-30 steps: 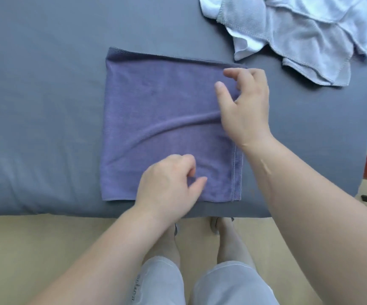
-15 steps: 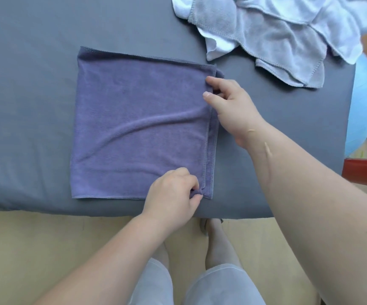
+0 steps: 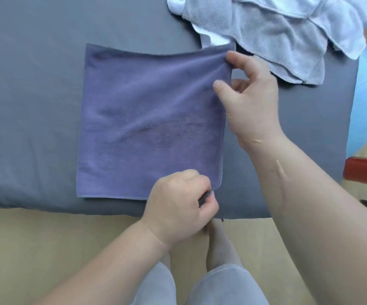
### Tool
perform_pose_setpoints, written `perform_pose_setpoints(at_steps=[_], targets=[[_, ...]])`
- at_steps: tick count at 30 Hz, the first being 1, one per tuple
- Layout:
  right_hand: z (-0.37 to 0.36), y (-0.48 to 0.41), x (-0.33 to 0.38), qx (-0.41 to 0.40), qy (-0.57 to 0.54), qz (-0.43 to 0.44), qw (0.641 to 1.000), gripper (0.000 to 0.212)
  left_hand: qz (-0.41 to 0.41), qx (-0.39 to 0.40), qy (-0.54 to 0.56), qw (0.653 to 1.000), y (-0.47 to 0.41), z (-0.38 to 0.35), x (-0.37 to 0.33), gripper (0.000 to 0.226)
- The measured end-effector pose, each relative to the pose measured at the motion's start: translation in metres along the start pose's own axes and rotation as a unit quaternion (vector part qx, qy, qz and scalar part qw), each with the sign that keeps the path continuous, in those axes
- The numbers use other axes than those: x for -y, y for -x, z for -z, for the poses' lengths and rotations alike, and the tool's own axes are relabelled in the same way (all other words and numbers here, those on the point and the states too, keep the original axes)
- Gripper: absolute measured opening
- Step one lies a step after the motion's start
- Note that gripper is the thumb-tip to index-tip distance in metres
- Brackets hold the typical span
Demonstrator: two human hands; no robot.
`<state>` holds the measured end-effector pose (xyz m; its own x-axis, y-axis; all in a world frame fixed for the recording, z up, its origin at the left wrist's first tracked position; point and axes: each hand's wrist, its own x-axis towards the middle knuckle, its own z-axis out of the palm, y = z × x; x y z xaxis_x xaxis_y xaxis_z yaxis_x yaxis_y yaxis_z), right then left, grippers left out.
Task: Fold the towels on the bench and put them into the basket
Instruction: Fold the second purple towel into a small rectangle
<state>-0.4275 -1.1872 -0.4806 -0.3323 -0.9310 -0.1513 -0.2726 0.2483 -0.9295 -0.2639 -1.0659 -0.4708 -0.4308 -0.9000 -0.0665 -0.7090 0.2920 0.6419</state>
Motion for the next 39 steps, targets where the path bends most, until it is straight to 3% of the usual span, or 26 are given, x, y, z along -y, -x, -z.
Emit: perform_pose_setpoints(at_steps=[4,7,11,13,16,18,21,24,27,35,39], targets=[[-0.004,0.004,-0.035,0.081,0.074,-0.054,0.993,0.062,0.012,0.078,-0.1,0.992,0.0,-0.039,0.017,0.024],[-0.001,0.003,-0.045,0.108,0.083,-0.059,0.989,0.065,0.013,0.093,-0.091,0.991,0.003,-0.047,0.024,0.027],[0.0,0.007,-0.04,0.097,0.103,-0.04,0.989,0.062,0.034,0.036,-0.021,0.999,0.001,-0.032,0.016,0.043],[-0.002,0.015,-0.035,0.036,0.192,0.007,0.981,0.058,0.042,-0.037,-0.018,0.998,-0.007,-0.015,0.019,0.039],[-0.018,0.027,-0.022,-0.003,0.377,0.107,0.92,0.063,0.08,-0.112,-0.105,0.985,-0.022,0.008,0.045,0.032],[-0.037,0.034,-0.018,0.062,0.433,0.134,0.889,0.069,0.131,-0.069,-0.183,0.972,-0.034,0.019,0.069,0.058],[-0.065,0.041,-0.026,0.182,0.504,0.119,0.836,0.078,0.182,0.058,-0.256,0.948,-0.046,0.031,0.102,0.087],[-0.071,0.028,-0.037,0.209,0.534,0.126,0.809,0.082,0.152,0.107,-0.273,0.944,-0.061,0.044,0.132,0.088],[-0.069,0.003,-0.038,0.211,0.556,0.141,0.791,0.086,0.139,0.098,-0.262,0.95,-0.089,0.061,0.153,0.082],[-0.062,0.01,-0.04,0.18,0.562,0.148,0.793,0.087,0.186,0.067,-0.265,0.944,-0.138,0.08,0.182,0.074],[-0.059,0.016,-0.035,0.133,0.52,0.147,0.831,0.073,0.175,0.065,-0.296,0.937,-0.138,0.084,0.177,0.077]])
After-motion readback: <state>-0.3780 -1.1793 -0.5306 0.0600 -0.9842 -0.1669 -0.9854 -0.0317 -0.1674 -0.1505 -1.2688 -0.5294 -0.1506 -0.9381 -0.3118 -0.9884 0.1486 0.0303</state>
